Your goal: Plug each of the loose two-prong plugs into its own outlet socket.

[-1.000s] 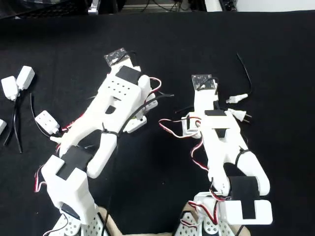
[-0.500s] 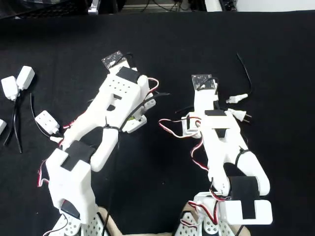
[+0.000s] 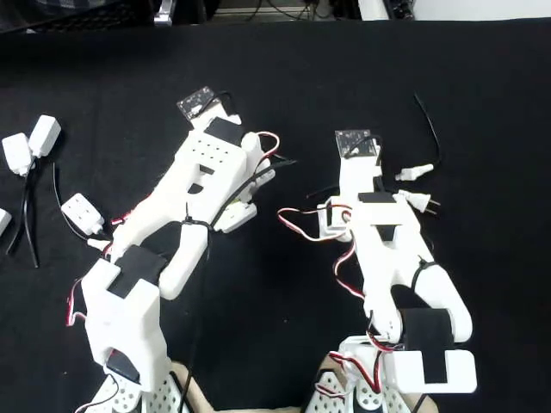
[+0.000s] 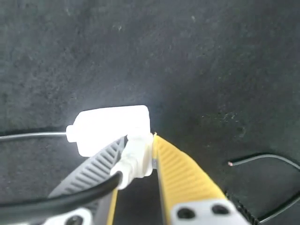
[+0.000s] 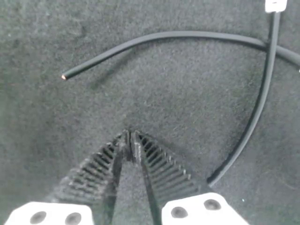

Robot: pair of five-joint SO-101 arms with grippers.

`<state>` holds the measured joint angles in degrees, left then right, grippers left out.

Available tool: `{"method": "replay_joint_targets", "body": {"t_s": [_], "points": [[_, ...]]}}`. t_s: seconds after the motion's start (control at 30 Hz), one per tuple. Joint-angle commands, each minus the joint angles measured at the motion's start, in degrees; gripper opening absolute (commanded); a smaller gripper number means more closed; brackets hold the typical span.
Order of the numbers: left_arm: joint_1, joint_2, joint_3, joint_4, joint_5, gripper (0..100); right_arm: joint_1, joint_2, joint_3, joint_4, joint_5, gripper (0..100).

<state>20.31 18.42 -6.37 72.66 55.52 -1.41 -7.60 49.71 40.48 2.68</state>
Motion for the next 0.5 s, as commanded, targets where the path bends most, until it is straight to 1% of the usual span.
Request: {"method": "replay_joint_targets", "body": {"t_s": [0.0, 0.3, 0.47], "points": [[-0.5, -0.4, 0.2, -1.3, 0.3, 3, -0.9, -0.6, -0.4, -0.8, -0.4, 1.1], [-0.4, -0.7, 6.4, -6.8, 0.4, 3, -1.0, -0.6, -0.3, -1.1, -0.4, 1.1], [-0.6, -1.1, 4.1, -4.9, -0.2, 3, -1.0, -0.6, -0.4, -1.1, -0.4, 1.1]]}}
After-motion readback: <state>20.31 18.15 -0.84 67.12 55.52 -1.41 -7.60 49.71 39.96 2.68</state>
